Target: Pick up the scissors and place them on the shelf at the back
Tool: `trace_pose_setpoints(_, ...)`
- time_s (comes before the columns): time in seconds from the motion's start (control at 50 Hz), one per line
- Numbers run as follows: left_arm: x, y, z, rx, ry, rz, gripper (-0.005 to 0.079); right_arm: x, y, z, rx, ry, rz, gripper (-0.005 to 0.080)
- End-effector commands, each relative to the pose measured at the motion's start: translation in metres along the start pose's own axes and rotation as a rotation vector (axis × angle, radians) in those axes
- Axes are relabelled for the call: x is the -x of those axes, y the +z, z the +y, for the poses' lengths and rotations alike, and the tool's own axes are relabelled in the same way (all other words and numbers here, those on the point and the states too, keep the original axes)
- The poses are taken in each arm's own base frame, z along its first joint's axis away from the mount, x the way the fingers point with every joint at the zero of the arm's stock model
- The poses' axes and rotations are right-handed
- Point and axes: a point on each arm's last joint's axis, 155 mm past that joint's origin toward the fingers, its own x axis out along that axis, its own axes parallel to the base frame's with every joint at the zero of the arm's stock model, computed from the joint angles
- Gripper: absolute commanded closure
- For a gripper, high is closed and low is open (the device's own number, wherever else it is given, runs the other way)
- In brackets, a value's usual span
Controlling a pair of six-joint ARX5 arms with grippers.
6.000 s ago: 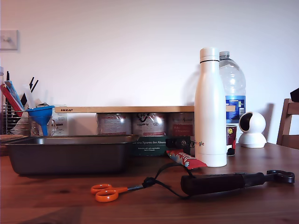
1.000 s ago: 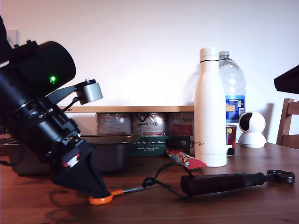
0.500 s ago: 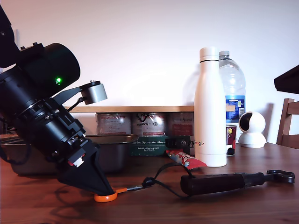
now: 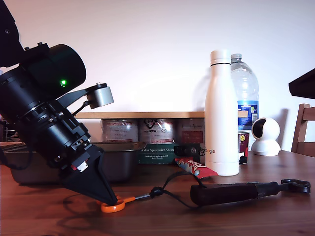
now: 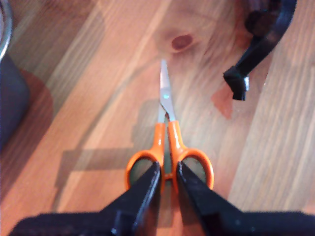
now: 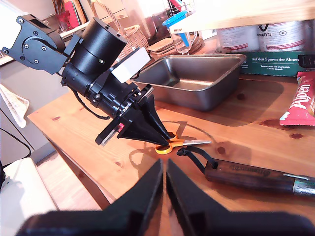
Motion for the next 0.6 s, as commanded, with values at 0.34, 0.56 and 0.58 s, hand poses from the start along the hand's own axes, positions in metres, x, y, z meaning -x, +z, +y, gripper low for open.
trace_pose_setpoints(0.34, -0.0095, -0.0419, -0.0151, 0.030, -0.047, 0.114, 0.0587, -0.0008, -0.0019, 0.0001, 0.002, 0.004, -0.002, 0.0765)
trace_pose_setpoints(0.56, -0.0129, -0.0451, -0.0153, 0.033, -0.051, 0.122, 0.0587, -0.0008, -0.0020, 0.0002, 0.002, 0.004, -0.002, 0.0765)
trace_pose_setpoints(0.58, -0.0130, -0.0458, -0.0156, 0.034, -0.052, 0.124, 0.0602, -0.0008, -0.0019, 0.0001, 0.002, 0.004, -0.002, 0.0765)
